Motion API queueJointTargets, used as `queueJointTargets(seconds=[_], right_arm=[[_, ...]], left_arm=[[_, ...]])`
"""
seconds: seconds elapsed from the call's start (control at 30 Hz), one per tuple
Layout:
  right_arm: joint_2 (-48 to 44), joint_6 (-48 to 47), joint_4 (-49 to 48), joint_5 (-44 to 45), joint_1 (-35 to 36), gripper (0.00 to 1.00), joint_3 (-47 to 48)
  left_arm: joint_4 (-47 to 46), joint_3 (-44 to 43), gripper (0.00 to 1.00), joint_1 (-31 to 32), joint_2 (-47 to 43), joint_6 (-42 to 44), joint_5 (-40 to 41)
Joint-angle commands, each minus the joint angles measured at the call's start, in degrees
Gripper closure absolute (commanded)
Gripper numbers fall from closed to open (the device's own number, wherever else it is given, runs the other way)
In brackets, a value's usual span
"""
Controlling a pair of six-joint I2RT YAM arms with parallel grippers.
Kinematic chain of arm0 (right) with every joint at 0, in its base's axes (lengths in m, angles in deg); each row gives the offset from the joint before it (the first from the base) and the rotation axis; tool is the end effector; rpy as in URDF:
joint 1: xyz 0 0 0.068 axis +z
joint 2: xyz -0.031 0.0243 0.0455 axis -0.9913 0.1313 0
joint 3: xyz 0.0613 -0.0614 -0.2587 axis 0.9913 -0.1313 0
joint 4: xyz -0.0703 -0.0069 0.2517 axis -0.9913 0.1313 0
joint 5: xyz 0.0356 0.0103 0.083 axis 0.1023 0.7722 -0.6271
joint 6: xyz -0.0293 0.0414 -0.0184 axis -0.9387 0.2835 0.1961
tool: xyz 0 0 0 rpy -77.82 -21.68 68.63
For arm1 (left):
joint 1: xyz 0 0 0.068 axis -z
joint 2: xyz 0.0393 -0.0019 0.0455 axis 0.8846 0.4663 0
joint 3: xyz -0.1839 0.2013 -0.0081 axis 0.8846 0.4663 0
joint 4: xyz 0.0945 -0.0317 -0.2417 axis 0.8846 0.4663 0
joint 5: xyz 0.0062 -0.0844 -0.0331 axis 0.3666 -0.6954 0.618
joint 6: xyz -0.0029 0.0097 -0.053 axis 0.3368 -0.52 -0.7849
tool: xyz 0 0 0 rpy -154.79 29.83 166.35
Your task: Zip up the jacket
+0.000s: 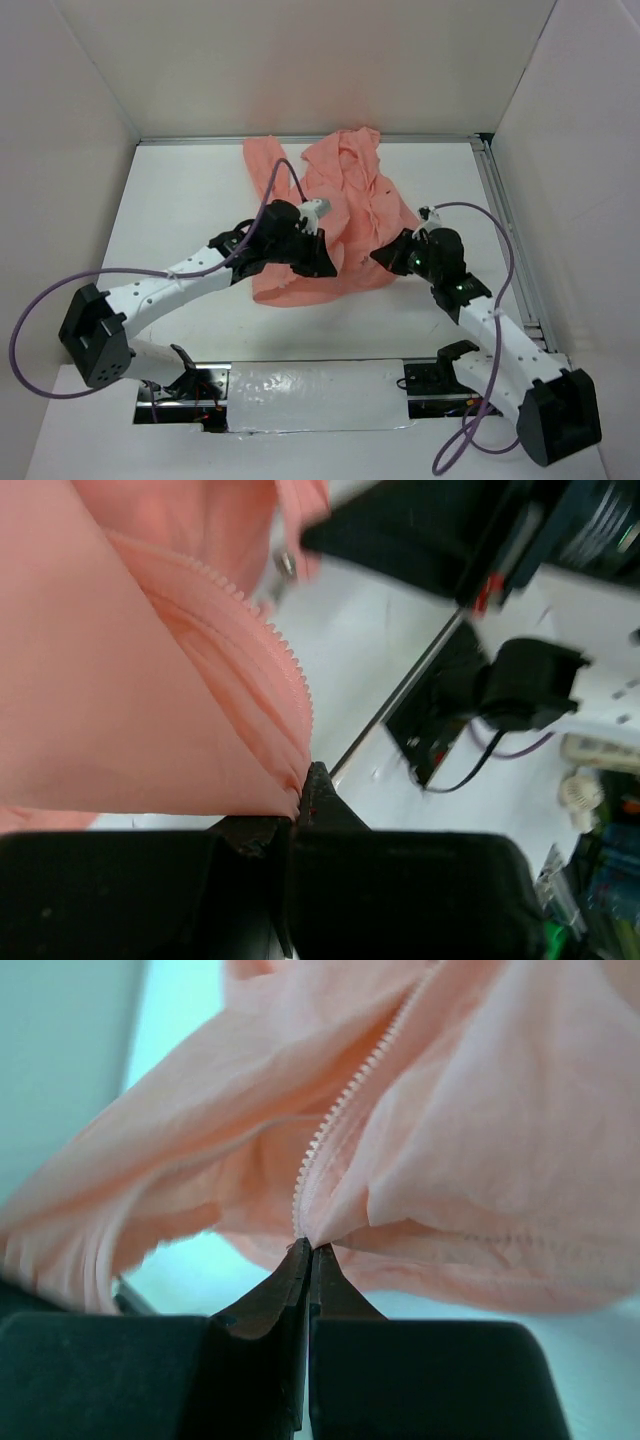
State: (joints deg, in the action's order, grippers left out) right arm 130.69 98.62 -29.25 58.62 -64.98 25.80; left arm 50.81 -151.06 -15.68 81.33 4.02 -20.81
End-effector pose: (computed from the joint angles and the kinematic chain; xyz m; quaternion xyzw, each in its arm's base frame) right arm 0.1916 0.0710 0.2282 0.0612 0.8334 0.3533 0.4206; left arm 0.2085 -0.2356 0.2984 0.1479 0.8585 -0.4141 0.2640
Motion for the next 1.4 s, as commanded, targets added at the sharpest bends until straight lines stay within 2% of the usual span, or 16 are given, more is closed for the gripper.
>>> queueJointTargets(seconds=[0.0,0.1,0.2,0.33,0.5,0.67,1.03,1.37], right_arm=[[-7.37,1.75,-9.29,-9.21,0.02,1.0,-4.1],[-12.84,4.65,-17.46,-12.81,0.54,1.0,-8.05],[-15.48,5.28,-22.48,-14.31,1.68,1.0,-9.29],[-15.93,7.56,-27.84,-11.96,5.01,1.0,-9.12],[-13.56,10.99,-35.04,-8.0,8.01,1.0,-9.82],[-12.15,12.31,-36.99,-6.58,8.89,1.0,-8.68],[-10.39,15.03,-38.14,-4.56,9.77,1.0,-7.62],[-9.78,19.51,-39.01,-3.86,10.12,1.0,-6.48]], left_arm=[[-13.08,2.38,1.0,-3.1,-4.15,-3.62,-6.28],[-21.08,5.45,1.0,-4.42,-6.62,-7.05,-6.81],[-23.92,5.9,1.0,-4.51,-7.59,-9.34,-5.49],[-26.55,6.25,1.0,-4.16,-7.85,-12.67,-3.47],[-30.15,8.18,1.0,-3.54,-9.78,-14.97,2.94],[-36.04,10.64,1.0,-4.68,-11.19,-16.12,2.25],[-42.9,12.58,1.0,-8.55,-9.08,-17.87,-6.8],[-51.87,15.66,1.0,-8.64,-7.85,-17.08,-10.84]])
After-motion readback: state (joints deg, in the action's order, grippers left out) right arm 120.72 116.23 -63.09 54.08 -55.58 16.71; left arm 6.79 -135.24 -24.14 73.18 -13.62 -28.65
